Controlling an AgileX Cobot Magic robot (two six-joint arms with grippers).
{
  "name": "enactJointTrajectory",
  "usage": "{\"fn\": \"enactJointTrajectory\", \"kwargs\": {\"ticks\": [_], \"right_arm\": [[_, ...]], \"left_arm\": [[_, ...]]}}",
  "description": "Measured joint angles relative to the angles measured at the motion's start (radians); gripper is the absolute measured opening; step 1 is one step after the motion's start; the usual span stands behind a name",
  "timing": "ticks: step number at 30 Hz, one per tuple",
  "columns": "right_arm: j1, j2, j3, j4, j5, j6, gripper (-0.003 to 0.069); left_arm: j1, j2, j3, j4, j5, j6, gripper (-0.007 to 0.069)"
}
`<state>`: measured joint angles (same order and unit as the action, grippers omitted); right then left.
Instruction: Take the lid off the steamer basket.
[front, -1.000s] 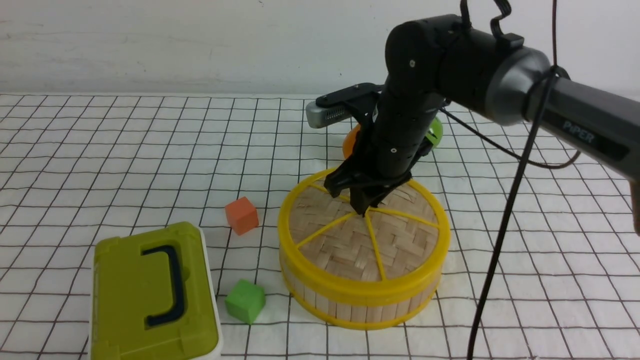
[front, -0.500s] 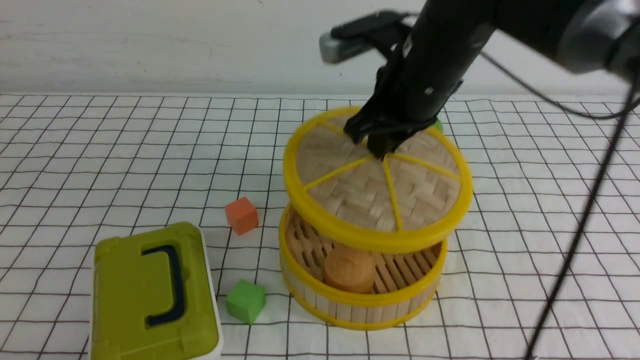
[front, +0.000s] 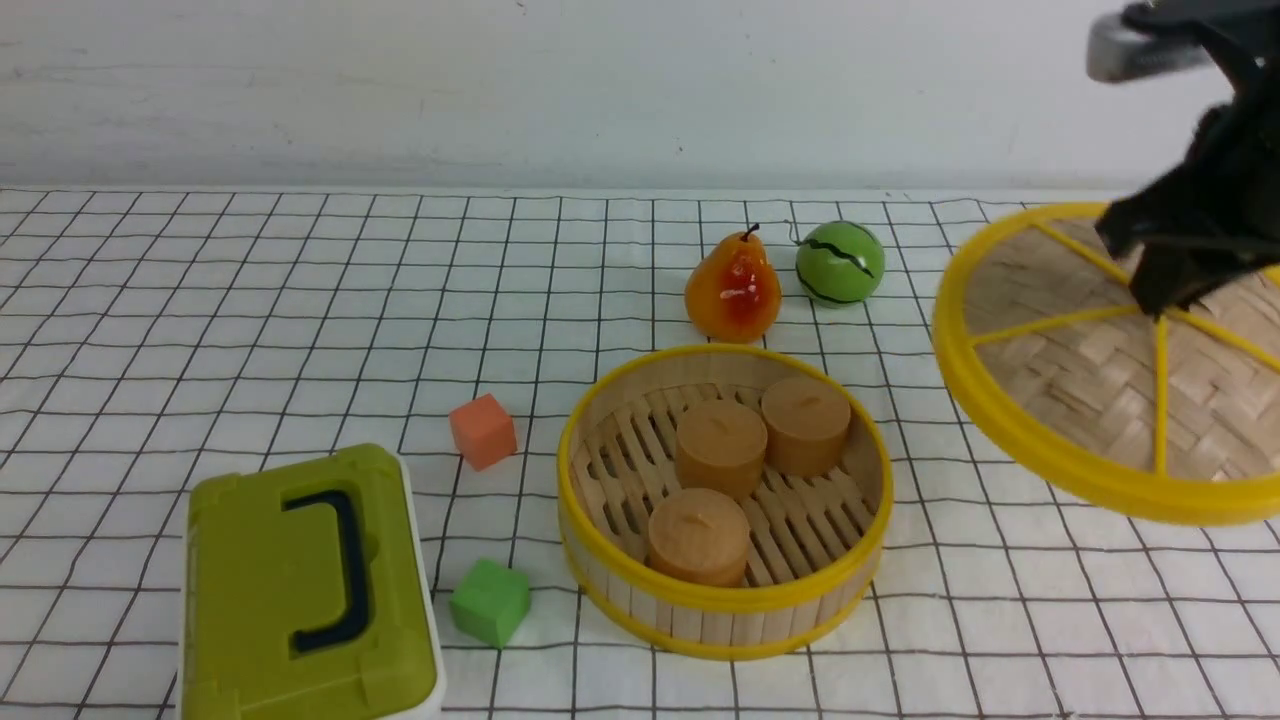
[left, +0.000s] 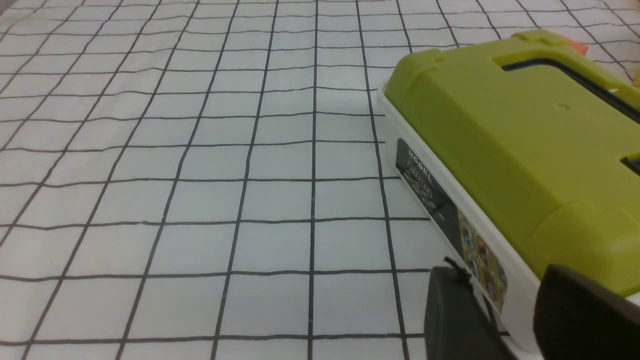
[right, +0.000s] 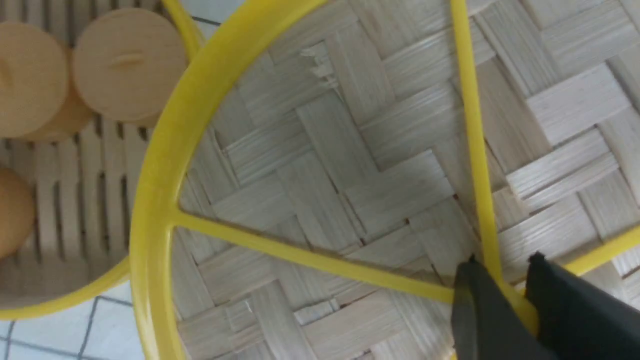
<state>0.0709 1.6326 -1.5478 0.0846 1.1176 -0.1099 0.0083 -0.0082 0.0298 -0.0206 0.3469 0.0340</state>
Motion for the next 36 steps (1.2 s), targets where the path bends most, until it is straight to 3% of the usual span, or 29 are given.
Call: {"fn": "enactJointTrajectory", "kwargs": {"ticks": [9,16,21,22,25,29,33,36], "right_arm": [[-0.051,0.07,0.254,0.054,-0.352,-0.037,0.0107],[-0.051,0.172,0.26,0.074,-0.416,-0.037,0.0113],[-0.051,0.204,0.26,0.077,-0.418,-0.032,0.0195],[-0.051,0.206,0.26,0.077,-0.414,-0.03,0.0258],[-0.051,0.198,0.255,0.077,-0.379,-0.03,0.034],[-0.051,0.116,0.255,0.087,-0.341,-0.032,0.0374],[-0.051,-0.011,0.26,0.126,-0.346,-0.051,0.0337],[-0.051,-0.178,0.319,0.194,-0.404,-0.108,0.0246]], "left_arm": [[0.0,0.0,0.0,0.0,0.0,0.0,0.0239],[0.0,0.0,0.0,0.0,0.0,0.0,0.0239],[0.0,0.0,0.0,0.0,0.0,0.0,0.0239],[0.0,0.0,0.0,0.0,0.0,0.0,0.0239],[0.0,0.0,0.0,0.0,0.0,0.0,0.0239],[0.0,0.0,0.0,0.0,0.0,0.0,0.0239],[0.0,0.0,0.0,0.0,0.0,0.0,0.0239],[0.0,0.0,0.0,0.0,0.0,0.0,0.0239]]}}
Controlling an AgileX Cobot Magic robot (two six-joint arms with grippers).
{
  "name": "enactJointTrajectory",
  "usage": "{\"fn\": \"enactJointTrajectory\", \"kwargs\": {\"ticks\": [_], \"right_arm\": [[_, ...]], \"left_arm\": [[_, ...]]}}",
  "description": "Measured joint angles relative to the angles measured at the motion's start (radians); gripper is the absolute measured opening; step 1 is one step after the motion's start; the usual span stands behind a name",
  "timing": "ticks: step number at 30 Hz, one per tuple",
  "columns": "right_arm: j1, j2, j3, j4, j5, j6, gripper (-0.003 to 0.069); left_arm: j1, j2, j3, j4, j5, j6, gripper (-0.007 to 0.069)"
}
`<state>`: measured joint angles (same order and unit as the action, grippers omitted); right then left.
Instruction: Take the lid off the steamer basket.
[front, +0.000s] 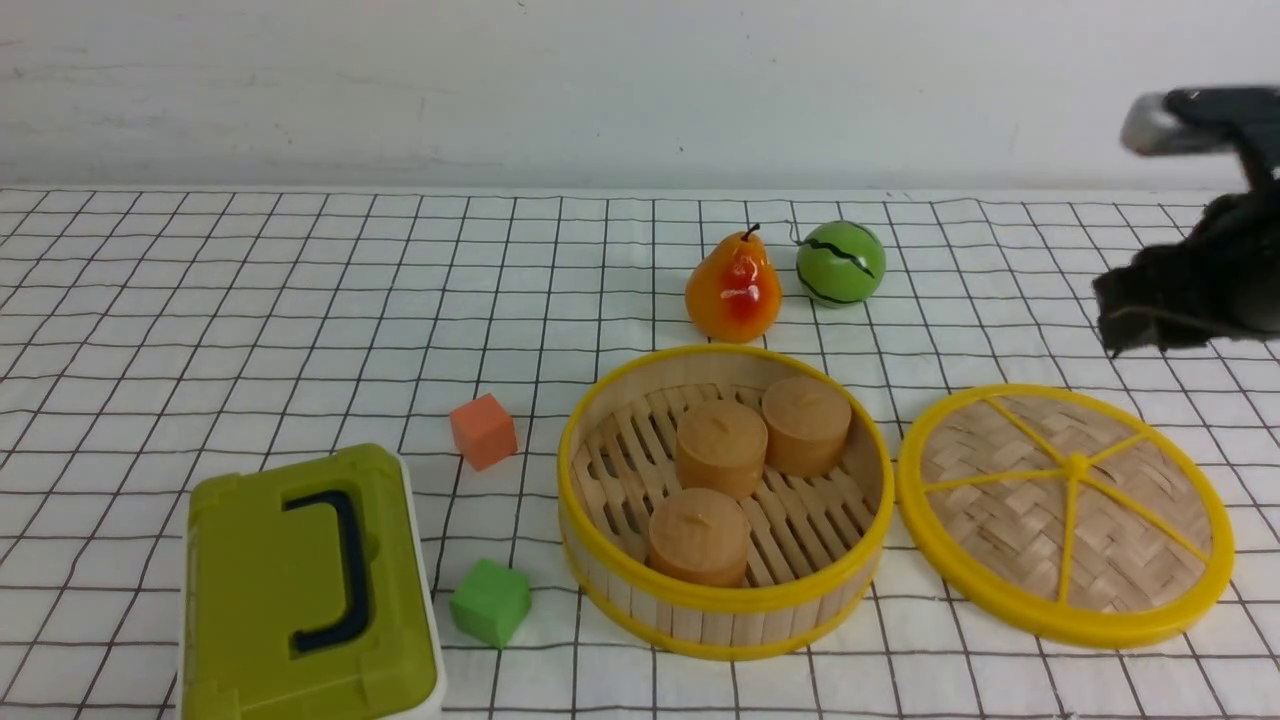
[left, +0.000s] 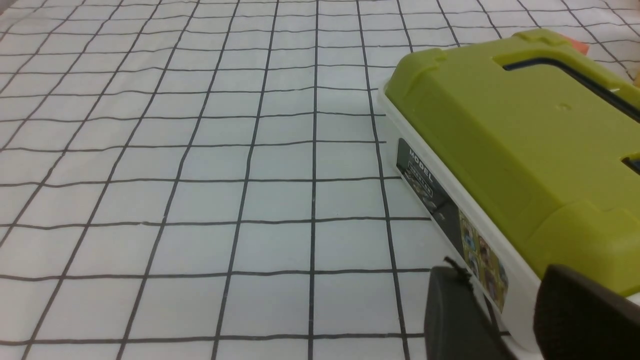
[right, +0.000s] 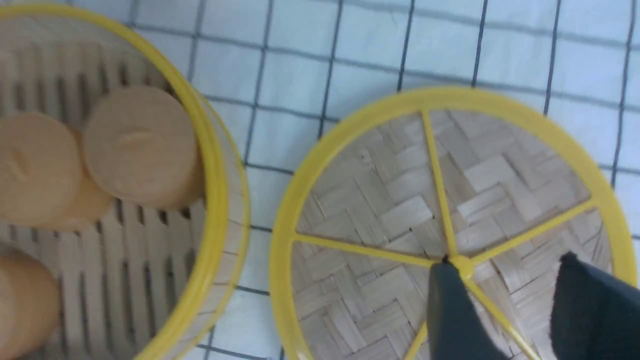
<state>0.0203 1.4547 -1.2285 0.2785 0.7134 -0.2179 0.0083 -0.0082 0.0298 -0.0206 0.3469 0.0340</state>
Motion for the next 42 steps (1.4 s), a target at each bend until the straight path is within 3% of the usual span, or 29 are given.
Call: {"fn": "enactJointTrajectory", "kwargs": {"ticks": [8,15,23,36,42], "right_arm": [[0.0,-0.381,0.26,0.236,-0.174,-0.175,-0.0015],[0.0,-0.652,0.408,0.349,-0.208,-0.326,-0.0022],[0.0,-0.882,0.466,0.388,-0.22,-0.353,-0.0019],[0.0,-0.961,0.469,0.384,-0.221,-0.363,-0.0015],[0.0,-0.961,0.469,0.309,-0.33,-0.37,-0.0011]], "left_arm": [[0.0,0.0,0.0,0.0,0.0,0.0,0.0239],[0.0,0.0,0.0,0.0,0.0,0.0,0.0239],[0.0,0.0,0.0,0.0,0.0,0.0,0.0239],[0.0,0.0,0.0,0.0,0.0,0.0,0.0239],[0.0,0.0,0.0,0.0,0.0,0.0,0.0239]]}}
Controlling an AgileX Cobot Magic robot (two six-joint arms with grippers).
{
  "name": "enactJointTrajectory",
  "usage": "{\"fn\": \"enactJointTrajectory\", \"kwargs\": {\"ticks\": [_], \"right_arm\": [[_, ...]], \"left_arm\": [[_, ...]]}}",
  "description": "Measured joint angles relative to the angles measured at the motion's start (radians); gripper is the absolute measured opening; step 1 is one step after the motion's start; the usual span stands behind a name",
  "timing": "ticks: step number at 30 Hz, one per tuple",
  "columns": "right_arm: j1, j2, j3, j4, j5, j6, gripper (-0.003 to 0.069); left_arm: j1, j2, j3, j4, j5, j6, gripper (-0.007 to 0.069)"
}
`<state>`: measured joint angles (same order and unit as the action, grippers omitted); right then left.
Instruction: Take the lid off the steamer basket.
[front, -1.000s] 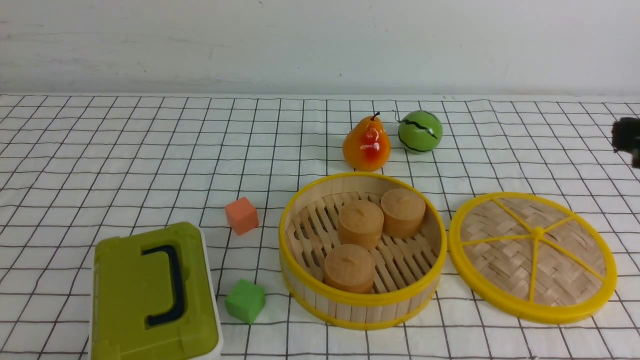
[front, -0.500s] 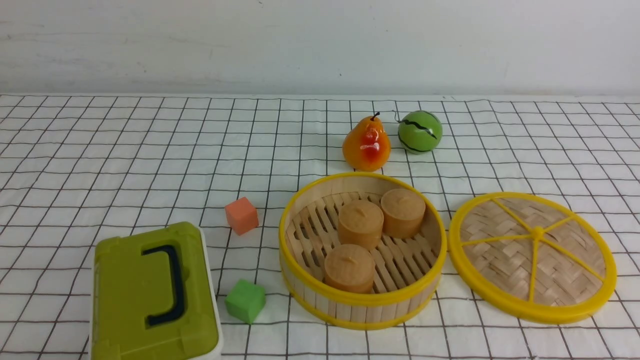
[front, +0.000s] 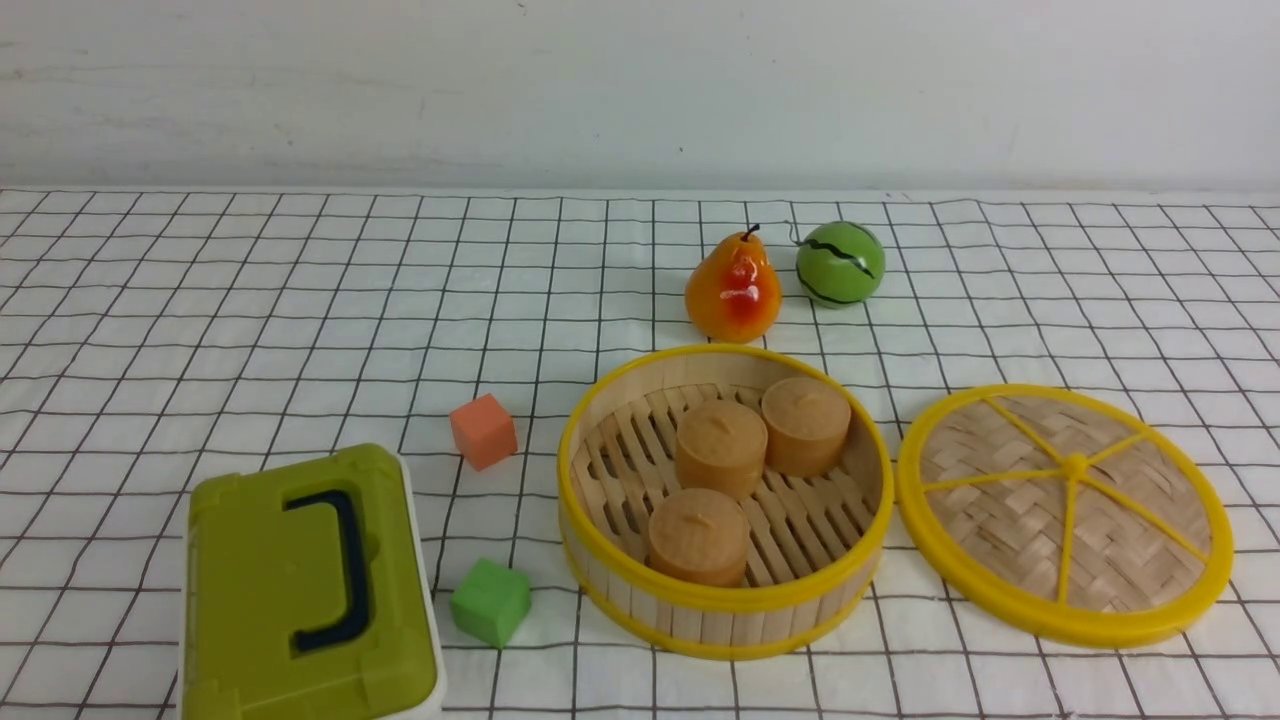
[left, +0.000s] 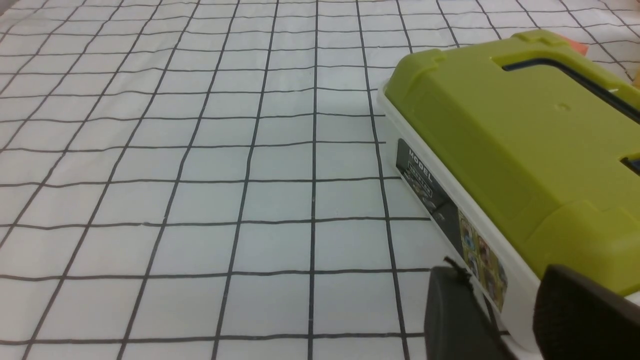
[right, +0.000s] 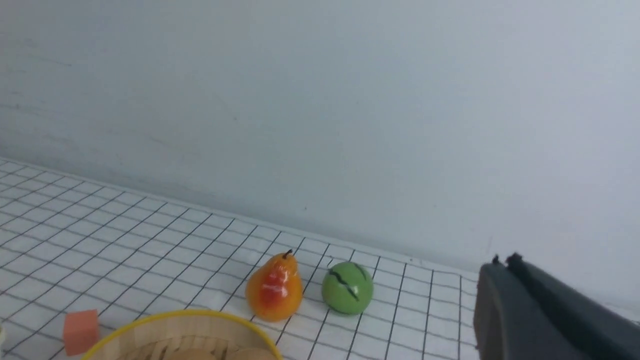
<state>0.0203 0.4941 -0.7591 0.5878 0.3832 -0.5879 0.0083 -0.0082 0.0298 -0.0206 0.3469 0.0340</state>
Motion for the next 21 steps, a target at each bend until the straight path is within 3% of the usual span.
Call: {"fn": "enactJointTrajectory", "kwargs": {"ticks": [12,14,19,20,21], "right_arm": [[0.0,-0.013,0.063,0.019,-0.133,0.001,-0.0008],[0.0,-0.033,0.125,-0.032,-0.152,0.016,-0.0007],[0.0,-0.151,0.363,-0.362,-0.234,0.278,-0.0006],[0.0,-0.156,0.372,-0.375,-0.235,0.291,-0.0006],[-0.002,-0.195,0.432,-0.453,-0.235,0.398,-0.0006]], "left_arm": [[0.0,0.0,0.0,0.0,0.0,0.0,0.0239],[0.0,0.0,0.0,0.0,0.0,0.0,0.0239],[0.0,0.0,0.0,0.0,0.0,0.0,0.0239],[0.0,0.0,0.0,0.0,0.0,0.0,0.0239],[0.0,0.0,0.0,0.0,0.0,0.0,0.0239]]}}
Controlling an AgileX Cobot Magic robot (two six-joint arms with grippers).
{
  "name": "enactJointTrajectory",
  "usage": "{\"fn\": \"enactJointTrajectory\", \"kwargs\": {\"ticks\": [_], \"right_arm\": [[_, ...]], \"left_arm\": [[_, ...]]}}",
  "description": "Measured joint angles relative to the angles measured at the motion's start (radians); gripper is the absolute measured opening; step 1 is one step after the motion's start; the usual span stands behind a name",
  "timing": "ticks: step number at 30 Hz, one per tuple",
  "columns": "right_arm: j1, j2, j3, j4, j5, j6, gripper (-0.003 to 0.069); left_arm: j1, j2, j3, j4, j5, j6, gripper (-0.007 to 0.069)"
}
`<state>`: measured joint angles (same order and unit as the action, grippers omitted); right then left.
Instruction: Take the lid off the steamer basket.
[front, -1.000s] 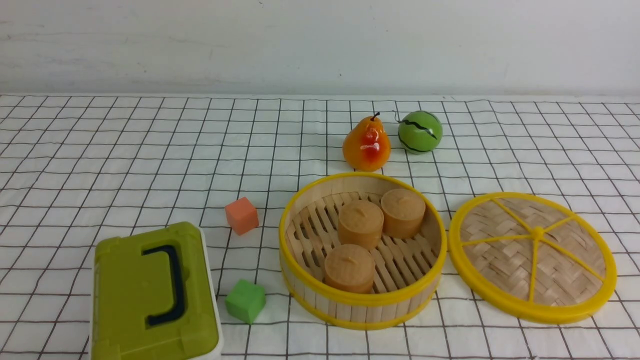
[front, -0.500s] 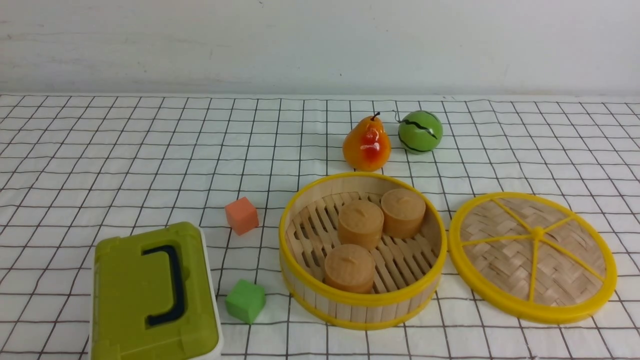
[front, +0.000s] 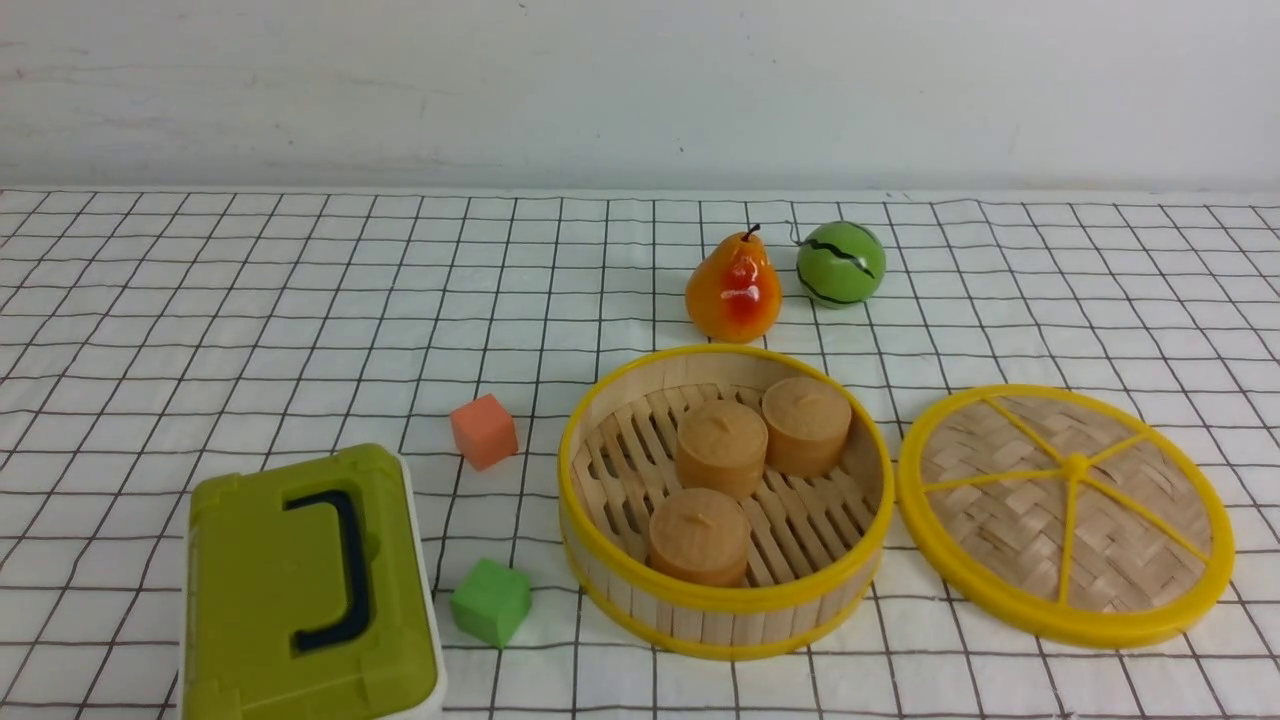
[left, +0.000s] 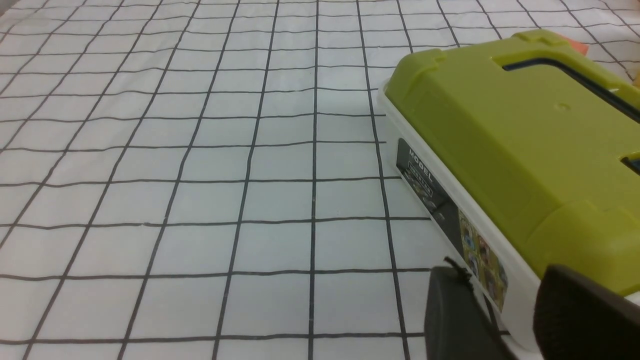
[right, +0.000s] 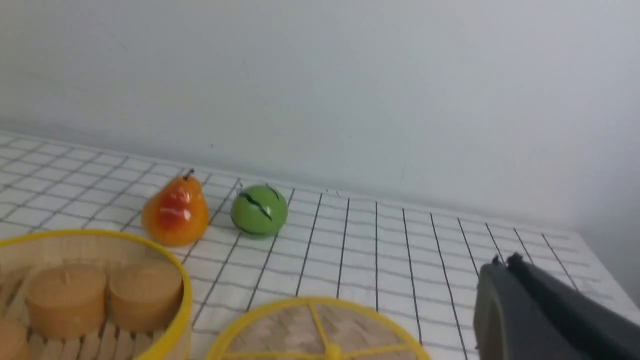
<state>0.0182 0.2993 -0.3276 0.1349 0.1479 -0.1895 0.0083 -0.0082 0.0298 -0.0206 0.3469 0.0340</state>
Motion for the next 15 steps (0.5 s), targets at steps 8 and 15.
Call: {"fn": "enactJointTrajectory", "kwargs": {"ticks": [8,15], "right_arm": [[-0.009,-0.204,0.264,-0.135,0.057,0.291,-0.0011],[-0.032,-0.309,0.355,-0.142,0.161,0.309,-0.0022]], "left_arm": [[0.0,0.0,0.0,0.0,0.0,0.0,0.0239],[0.0,0.0,0.0,0.0,0.0,0.0,0.0239]]}}
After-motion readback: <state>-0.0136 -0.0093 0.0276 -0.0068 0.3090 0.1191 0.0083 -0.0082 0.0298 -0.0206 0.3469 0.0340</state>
